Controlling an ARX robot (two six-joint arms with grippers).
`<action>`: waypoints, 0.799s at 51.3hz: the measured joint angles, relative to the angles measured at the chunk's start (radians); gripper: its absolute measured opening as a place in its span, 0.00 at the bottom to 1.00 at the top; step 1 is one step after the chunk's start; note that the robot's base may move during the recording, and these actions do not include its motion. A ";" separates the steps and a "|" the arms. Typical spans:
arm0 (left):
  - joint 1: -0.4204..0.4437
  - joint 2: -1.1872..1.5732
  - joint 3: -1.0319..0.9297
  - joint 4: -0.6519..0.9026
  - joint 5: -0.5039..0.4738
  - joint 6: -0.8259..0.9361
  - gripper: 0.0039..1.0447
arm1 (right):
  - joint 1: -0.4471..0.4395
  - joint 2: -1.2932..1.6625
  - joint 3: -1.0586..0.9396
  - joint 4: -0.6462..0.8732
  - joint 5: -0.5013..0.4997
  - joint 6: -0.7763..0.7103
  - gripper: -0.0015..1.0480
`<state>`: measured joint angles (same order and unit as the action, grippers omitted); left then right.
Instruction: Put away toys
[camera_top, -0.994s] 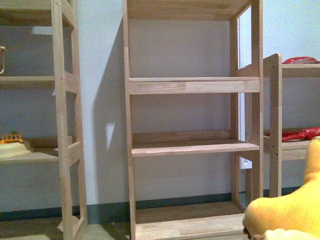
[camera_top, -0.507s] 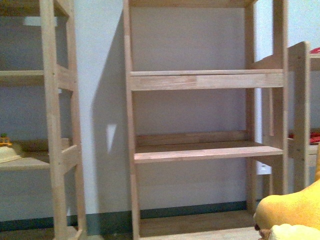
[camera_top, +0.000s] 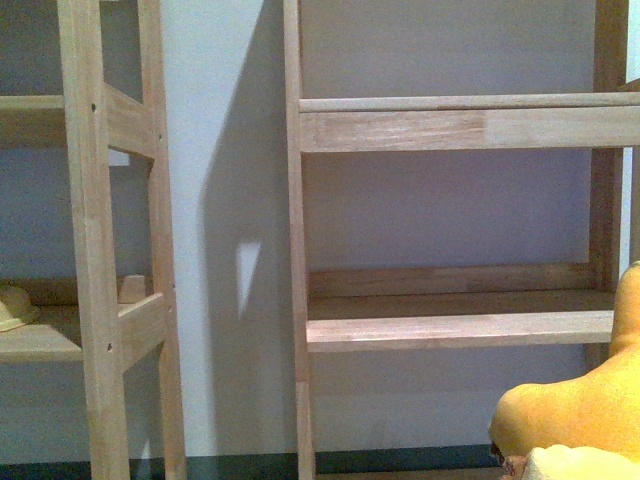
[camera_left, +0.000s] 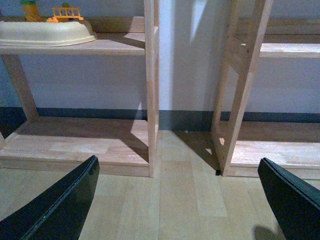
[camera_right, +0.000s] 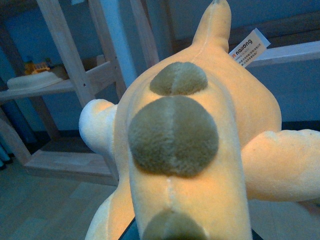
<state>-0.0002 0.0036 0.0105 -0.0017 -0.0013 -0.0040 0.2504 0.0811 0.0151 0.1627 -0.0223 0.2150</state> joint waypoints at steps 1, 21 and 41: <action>0.000 0.000 0.000 0.000 0.000 0.000 0.94 | 0.000 0.000 0.000 0.000 0.000 0.000 0.07; 0.000 0.000 0.000 0.000 0.001 0.000 0.94 | 0.000 0.000 0.000 0.000 0.000 0.000 0.07; 0.000 0.001 0.000 0.000 0.001 0.000 0.94 | -0.034 0.030 0.047 -0.117 -0.041 -0.024 0.07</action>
<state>-0.0002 0.0044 0.0105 -0.0017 -0.0006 -0.0040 0.2165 0.1112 0.0624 0.0456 -0.0635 0.1909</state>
